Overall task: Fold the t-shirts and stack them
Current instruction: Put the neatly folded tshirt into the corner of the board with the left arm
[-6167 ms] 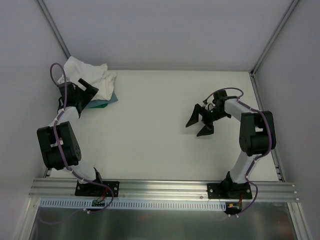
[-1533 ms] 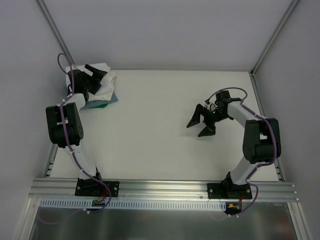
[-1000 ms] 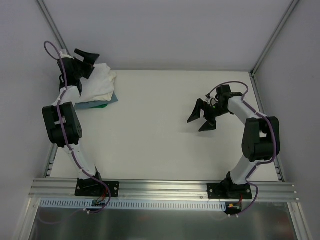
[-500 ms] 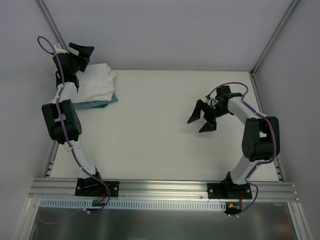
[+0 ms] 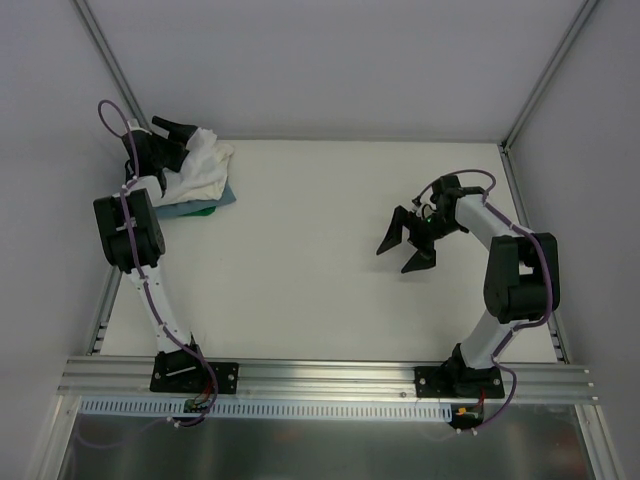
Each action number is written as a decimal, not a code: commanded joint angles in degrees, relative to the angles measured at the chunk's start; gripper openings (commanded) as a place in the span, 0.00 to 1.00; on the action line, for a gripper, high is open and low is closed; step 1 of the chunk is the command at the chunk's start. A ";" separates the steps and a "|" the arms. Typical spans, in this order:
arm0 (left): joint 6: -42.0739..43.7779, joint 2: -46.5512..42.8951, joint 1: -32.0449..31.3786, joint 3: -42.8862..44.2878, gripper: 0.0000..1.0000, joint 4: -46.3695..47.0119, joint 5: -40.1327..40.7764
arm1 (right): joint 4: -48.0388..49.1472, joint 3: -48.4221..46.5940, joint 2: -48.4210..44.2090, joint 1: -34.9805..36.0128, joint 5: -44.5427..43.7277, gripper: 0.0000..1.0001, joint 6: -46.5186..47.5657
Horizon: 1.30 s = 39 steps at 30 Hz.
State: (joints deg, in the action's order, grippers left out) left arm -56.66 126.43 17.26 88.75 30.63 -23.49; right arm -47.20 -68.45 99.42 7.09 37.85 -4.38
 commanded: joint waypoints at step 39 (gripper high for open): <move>49.81 -85.38 -10.22 -24.23 0.99 -65.70 10.84 | 4.21 -7.93 -35.05 11.19 -23.42 1.00 3.94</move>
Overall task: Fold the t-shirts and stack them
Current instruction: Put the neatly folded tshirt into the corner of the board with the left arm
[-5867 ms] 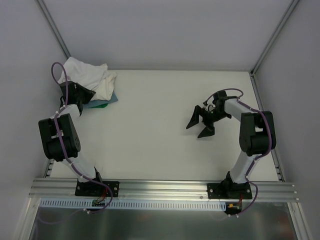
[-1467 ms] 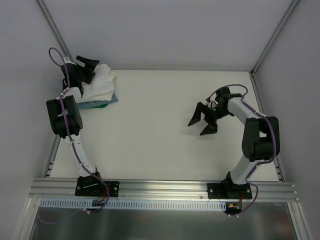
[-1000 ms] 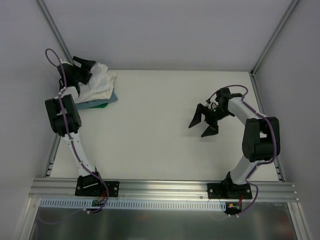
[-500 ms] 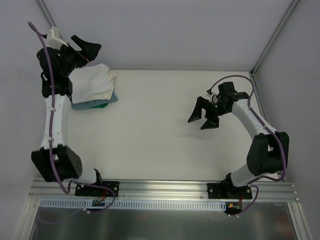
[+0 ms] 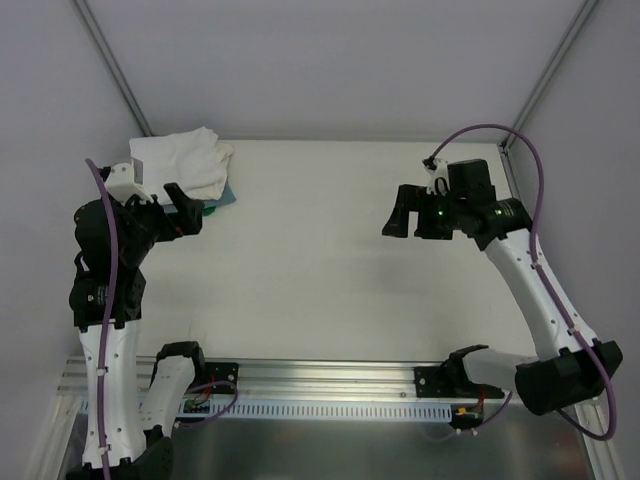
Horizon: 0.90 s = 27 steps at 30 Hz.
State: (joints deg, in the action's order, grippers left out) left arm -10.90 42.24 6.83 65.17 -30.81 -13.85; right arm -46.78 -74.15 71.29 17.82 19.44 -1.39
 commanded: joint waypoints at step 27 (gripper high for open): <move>10.37 -4.01 -1.38 -5.58 0.99 6.28 -7.51 | 4.25 2.08 -18.81 0.54 -18.74 0.99 2.88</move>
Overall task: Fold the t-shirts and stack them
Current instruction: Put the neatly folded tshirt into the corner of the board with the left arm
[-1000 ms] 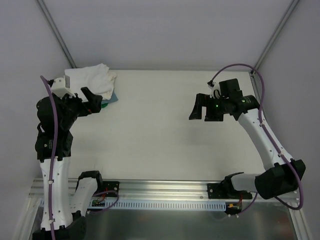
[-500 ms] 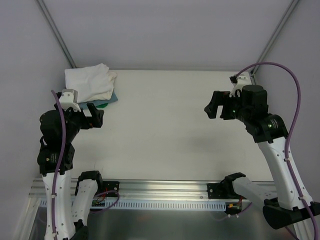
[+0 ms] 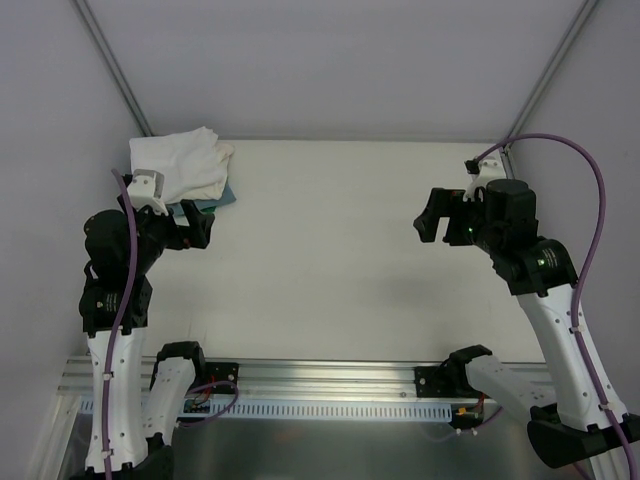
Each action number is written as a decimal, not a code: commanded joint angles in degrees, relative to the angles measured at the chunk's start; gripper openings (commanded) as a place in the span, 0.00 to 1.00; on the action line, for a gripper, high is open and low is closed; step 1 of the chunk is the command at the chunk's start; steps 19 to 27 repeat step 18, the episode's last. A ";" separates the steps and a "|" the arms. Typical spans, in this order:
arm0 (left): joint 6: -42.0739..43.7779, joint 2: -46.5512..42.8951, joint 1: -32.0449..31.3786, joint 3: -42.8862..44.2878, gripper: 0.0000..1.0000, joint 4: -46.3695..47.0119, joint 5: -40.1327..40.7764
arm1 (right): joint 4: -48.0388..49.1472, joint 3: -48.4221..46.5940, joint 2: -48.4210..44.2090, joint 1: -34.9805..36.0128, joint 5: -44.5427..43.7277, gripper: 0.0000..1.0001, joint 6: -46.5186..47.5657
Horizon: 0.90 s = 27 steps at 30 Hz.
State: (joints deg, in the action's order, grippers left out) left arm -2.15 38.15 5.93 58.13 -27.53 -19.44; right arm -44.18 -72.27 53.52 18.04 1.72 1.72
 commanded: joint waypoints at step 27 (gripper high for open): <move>3.03 1.84 -0.49 3.04 0.99 3.71 -3.23 | 1.20 1.43 -2.10 0.41 -0.40 1.00 1.36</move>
